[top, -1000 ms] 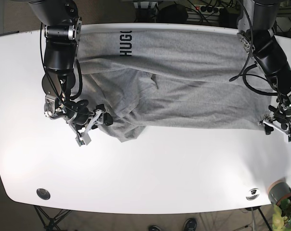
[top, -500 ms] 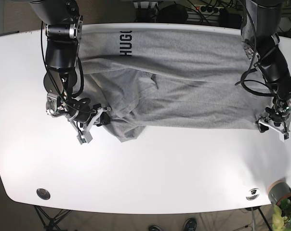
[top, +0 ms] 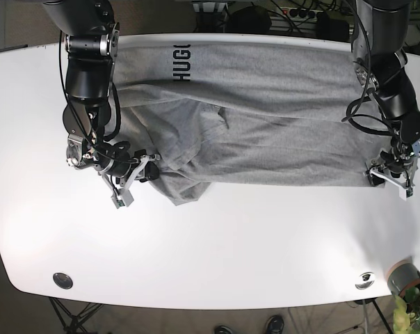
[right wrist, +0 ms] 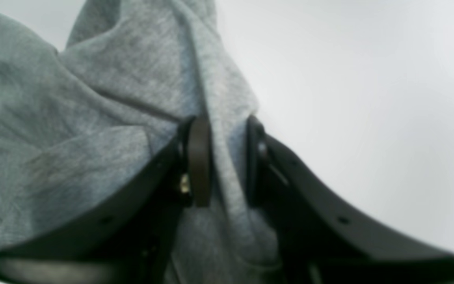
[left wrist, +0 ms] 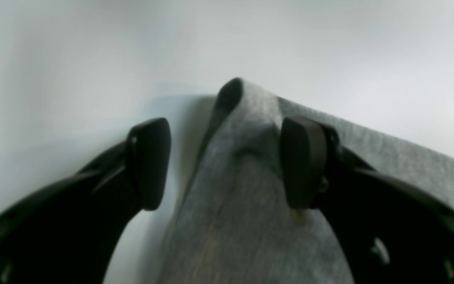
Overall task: Fold the T-shirt properly
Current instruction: 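Grasp the shirt's lower layer edge with both grippers, then fold the grasped edge with both grippers over onto the printed half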
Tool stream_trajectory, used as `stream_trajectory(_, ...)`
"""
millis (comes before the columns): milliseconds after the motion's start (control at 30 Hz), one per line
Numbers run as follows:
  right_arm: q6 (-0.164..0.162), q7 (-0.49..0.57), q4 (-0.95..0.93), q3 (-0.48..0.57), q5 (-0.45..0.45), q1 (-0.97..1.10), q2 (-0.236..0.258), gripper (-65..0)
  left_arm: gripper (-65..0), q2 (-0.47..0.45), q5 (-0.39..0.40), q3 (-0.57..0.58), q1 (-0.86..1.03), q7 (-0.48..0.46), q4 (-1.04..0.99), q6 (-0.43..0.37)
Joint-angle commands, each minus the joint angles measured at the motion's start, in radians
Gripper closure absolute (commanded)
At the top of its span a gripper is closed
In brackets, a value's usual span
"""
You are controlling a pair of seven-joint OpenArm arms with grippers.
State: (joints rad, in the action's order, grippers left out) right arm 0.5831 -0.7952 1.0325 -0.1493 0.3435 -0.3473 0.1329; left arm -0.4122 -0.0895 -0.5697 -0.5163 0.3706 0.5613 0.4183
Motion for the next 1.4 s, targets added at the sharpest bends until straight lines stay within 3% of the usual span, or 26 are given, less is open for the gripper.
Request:
stream_trajectory(0,-0.001,-0.003,0.013,0.0,-0.004,-0.025,0.009,-9.0,-37.6,-0.015,0.009,0.023,-0.028,0.003,-0.04,0.011)
stream_trajectory(67,-0.001,-0.003,0.015,0.0,-0.004,-0.035,0.009,-4.4,-29.7,-0.015,0.009,0.027,-0.035,-0.026,-0.068,0.037)
stream_trajectory(100,-0.001,-0.003,0.015,0.0,-0.004,-0.043,0.009,-2.4,-22.5,-0.015,0.007,0.027,-0.035,-0.048,-0.077,0.058)
stream_trajectory(200,-0.001,-0.003,0.015,0.0,-0.004,-0.052,0.009,-2.2,-2.6,-0.015,0.007,0.026,-0.034,-0.077,-0.079,0.087)
stream_trajectory(233,-0.001,-0.003,0.015,0.0,-0.004,-0.06,0.011,-2.2,0.0,-0.015,0.007,0.024,-0.037,-0.08,-0.079,0.095)
stream_trajectory(433,-0.001,-0.014,0.05,0.0,-0.002,-0.094,0.041,-2.2,0.0,-0.014,0.009,-0.022,-0.031,-0.071,0.044,0.155)
stream_trajectory(633,-0.001,-0.071,0.21,-0.006,-0.004,-0.066,0.066,-2.2,0.0,0.006,0.009,-0.123,-0.006,0.074,0.227,0.239)
stream_trajectory(767,-0.001,-0.14,0.337,-0.072,-0.002,-0.014,0.07,-2.2,0.0,0.019,0.009,-0.148,0.003,0.144,0.312,0.278)
stream_trajectory(900,0.001,-0.183,0.454,-0.108,-0.002,0.037,0.07,-2.2,0.0,0.029,0.009,-0.206,0.046,0.16,0.389,0.28)
stream_trajectory(1167,0.001,-0.231,0.724,-0.109,-0.002,0.207,0.072,-2.2,0.0,0.091,0.009,-0.214,0.198,0.161,0.615,0.28)
stream_trajectory(1367,0.001,-0.227,0.776,-0.109,-0.002,0.276,0.066,-2.4,0.0,0.128,0.009,-0.214,0.279,0.216,0.751,0.28)
